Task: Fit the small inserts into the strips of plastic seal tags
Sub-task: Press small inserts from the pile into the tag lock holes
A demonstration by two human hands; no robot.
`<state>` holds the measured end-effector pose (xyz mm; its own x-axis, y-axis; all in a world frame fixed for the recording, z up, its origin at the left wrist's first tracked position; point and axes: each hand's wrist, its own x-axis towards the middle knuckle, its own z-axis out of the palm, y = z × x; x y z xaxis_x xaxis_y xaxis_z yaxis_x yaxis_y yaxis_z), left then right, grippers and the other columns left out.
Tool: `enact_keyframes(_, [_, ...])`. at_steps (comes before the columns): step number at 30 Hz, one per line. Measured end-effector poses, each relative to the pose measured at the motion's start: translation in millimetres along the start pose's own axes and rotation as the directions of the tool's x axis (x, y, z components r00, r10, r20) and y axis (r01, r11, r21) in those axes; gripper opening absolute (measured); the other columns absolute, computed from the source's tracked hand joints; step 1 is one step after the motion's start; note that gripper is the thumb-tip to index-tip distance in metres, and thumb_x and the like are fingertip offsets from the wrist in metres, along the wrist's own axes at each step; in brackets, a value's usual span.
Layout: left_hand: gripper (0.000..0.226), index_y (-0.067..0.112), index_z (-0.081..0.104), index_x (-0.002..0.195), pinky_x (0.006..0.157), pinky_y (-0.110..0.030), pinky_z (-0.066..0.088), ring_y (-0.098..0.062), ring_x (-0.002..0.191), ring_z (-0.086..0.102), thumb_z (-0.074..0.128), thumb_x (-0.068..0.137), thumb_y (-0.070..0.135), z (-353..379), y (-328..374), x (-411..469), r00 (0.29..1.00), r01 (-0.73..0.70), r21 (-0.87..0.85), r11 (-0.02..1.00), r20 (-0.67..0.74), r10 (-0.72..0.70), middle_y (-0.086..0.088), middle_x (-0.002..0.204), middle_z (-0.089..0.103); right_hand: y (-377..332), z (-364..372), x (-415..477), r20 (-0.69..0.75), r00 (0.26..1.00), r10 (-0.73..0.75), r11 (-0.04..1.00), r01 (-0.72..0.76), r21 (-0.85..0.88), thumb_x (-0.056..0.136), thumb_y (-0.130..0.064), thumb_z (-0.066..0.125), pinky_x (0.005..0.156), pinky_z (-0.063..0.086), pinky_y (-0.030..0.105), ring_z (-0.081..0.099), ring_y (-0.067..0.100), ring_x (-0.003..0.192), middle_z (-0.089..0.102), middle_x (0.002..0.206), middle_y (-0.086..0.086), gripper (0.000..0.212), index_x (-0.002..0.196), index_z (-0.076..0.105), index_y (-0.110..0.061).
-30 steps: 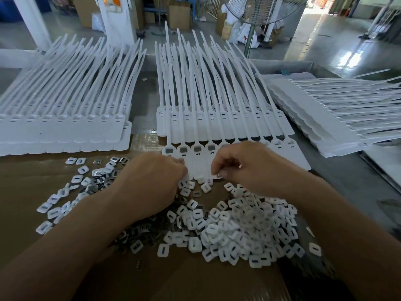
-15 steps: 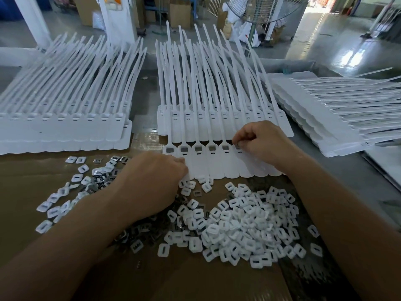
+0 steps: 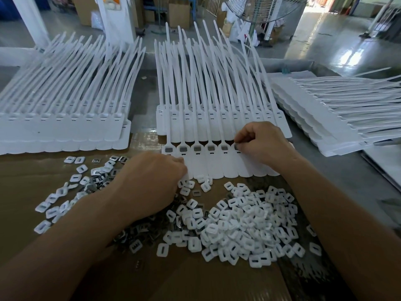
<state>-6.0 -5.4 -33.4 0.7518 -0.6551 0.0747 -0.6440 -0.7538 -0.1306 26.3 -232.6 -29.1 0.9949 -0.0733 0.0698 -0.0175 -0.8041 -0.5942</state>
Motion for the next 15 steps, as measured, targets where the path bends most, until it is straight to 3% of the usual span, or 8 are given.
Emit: enact_keyframes(15, [0.037,0.025,0.054,0.117,0.082,-0.024,0.050,-0.007,0.100,0.059,0.036,0.086,0.015,0.8,2.5,5.6,1.000,-0.005,-0.004,1.000,-0.023,0.005,0.013,0.122,0.057,-1.7,-8.4,-3.6,0.018,1.000,-0.023,1.000,0.023,0.009,0.083,-0.016,0.066,0.057,0.033,0.009,0.049,-0.005,0.069,0.055,0.071,-0.018,0.023,0.070,0.057,-0.032])
